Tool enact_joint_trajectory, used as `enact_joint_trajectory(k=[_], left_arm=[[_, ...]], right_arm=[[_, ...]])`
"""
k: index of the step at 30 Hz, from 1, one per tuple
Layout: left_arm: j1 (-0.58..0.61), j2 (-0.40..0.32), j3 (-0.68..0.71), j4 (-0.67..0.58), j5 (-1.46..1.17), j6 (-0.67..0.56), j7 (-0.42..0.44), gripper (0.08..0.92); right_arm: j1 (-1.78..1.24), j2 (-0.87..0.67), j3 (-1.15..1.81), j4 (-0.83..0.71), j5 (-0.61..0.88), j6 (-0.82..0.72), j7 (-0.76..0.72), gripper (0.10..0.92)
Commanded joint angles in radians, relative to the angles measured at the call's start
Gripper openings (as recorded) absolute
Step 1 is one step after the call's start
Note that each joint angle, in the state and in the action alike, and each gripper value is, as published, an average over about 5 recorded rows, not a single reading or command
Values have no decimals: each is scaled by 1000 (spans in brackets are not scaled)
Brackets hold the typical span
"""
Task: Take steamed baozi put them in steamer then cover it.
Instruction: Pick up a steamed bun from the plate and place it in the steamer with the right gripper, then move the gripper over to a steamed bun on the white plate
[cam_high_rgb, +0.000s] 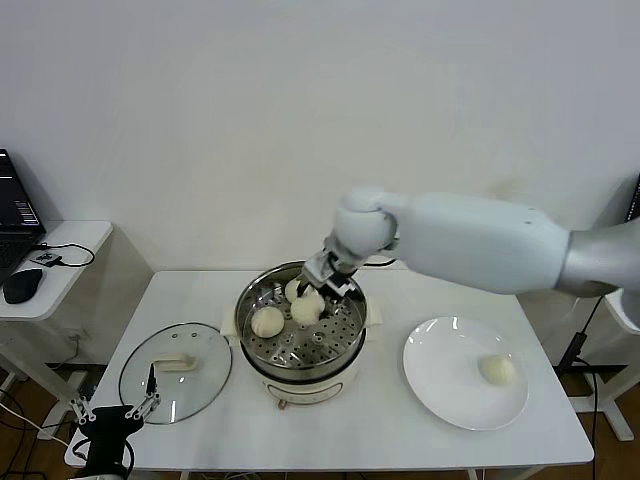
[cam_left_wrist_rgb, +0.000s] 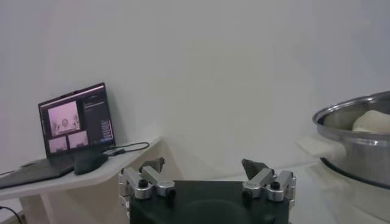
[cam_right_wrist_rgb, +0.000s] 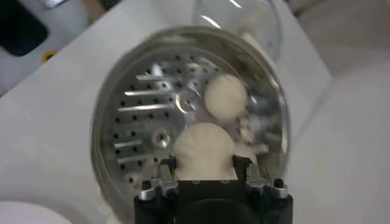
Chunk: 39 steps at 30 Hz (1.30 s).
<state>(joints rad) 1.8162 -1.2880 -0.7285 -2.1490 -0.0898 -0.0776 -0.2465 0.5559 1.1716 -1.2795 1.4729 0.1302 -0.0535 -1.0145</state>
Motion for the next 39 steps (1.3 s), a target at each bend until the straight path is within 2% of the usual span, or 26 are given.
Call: enact_joint_trajectory(k=[1, 6, 20, 23, 27, 30, 39], left_arm=[[2, -2, -3, -1, 1, -3, -1, 823], [7, -6, -6, 1, 3, -15, -6, 823], [3, -14, 3, 6, 6, -18, -7, 823], [-5, -13, 10, 6, 8, -16, -6, 823], [-12, -9, 16, 4, 11, -14, -4, 823], [-11, -2, 13, 3, 10, -14, -3, 823], [-23, 22, 11, 3, 4, -10, 0, 823]], right_arm=[[-35, 110, -64, -46, -149, 194, 4, 594], [-69, 112, -66, -58, -222, 246, 17, 598], [-37, 57, -69, 23, -188, 260, 16, 633], [-5, 29, -58, 36, -178, 257, 21, 673], [28, -29, -24, 33, -146, 236, 11, 775], [57, -100, 13, 43, -108, 185, -14, 815], [87, -453, 88, 167, 13, -226, -79, 823]])
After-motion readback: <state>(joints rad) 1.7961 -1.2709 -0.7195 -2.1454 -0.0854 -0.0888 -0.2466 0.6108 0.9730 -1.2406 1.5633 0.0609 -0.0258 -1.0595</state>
